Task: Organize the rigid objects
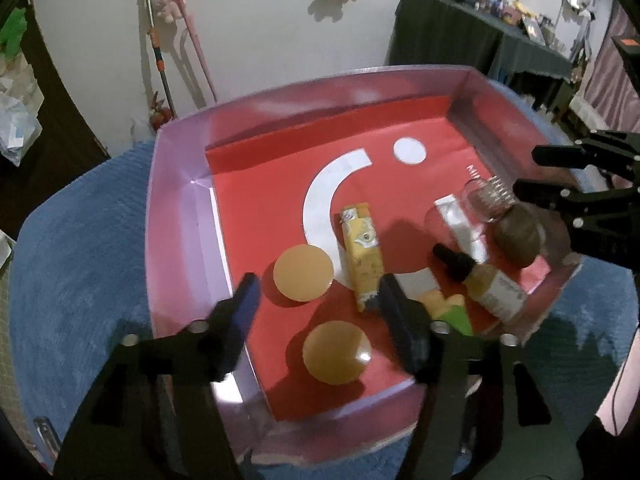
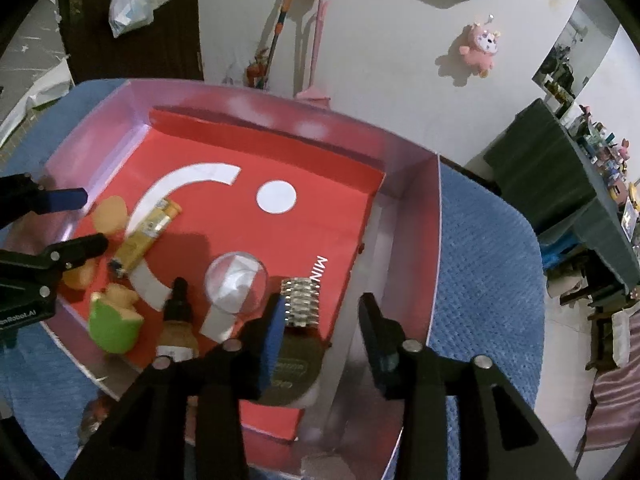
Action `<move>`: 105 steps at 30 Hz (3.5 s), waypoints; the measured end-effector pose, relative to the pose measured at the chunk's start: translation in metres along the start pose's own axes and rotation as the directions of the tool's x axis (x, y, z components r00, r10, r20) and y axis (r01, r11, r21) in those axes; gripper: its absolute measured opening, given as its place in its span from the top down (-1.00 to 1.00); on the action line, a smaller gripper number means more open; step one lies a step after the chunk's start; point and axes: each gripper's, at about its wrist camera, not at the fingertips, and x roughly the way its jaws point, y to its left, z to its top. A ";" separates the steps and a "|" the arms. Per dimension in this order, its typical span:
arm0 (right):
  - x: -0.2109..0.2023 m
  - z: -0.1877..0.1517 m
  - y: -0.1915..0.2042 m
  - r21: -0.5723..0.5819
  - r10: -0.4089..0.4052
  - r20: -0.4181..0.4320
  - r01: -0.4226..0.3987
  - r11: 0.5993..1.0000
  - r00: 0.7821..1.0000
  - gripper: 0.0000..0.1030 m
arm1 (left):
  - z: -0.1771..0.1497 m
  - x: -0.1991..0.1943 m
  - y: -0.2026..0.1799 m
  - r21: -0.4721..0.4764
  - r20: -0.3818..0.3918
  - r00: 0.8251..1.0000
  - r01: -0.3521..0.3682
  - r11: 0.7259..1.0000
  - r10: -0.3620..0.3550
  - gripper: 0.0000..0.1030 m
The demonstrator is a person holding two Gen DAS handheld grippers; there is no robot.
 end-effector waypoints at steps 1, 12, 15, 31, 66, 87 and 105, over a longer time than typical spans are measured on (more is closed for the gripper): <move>-0.004 -0.001 0.001 0.000 0.004 0.010 -0.004 1.000 1.000 0.06 | -0.001 -0.005 0.000 -0.002 0.013 1.000 0.001 1.000 -0.001 -0.29; -0.074 -0.022 0.008 0.020 0.052 0.174 -0.056 0.998 0.983 -0.31 | -0.017 -0.065 -0.008 -0.055 0.168 0.985 0.049 0.997 -0.039 -0.46; -0.098 -0.034 0.011 0.019 0.065 0.230 -0.072 0.997 0.971 -0.56 | -0.026 -0.078 -0.013 -0.069 0.198 0.978 0.074 0.995 -0.059 -0.46; -0.172 -0.140 0.031 0.110 0.074 0.487 -0.145 0.983 0.871 -1.00 | -0.109 -0.138 -0.041 -0.136 0.427 0.903 0.014 0.991 0.046 -0.78; -0.078 -0.233 0.029 0.346 0.001 0.440 -0.170 0.923 0.898 -1.00 | -0.185 -0.077 -0.060 -0.223 0.345 0.935 -0.007 0.975 0.086 -0.82; -0.069 -0.237 0.015 0.400 0.012 0.418 -0.196 0.895 0.908 -1.00 | -0.181 -0.040 -0.116 -0.087 0.197 0.979 0.073 0.994 -0.054 -0.82; -0.058 -0.229 0.032 0.340 0.067 0.400 -0.216 0.915 0.914 -1.00 | -0.175 -0.043 -0.058 -0.217 0.183 0.983 0.044 0.975 -0.004 -0.85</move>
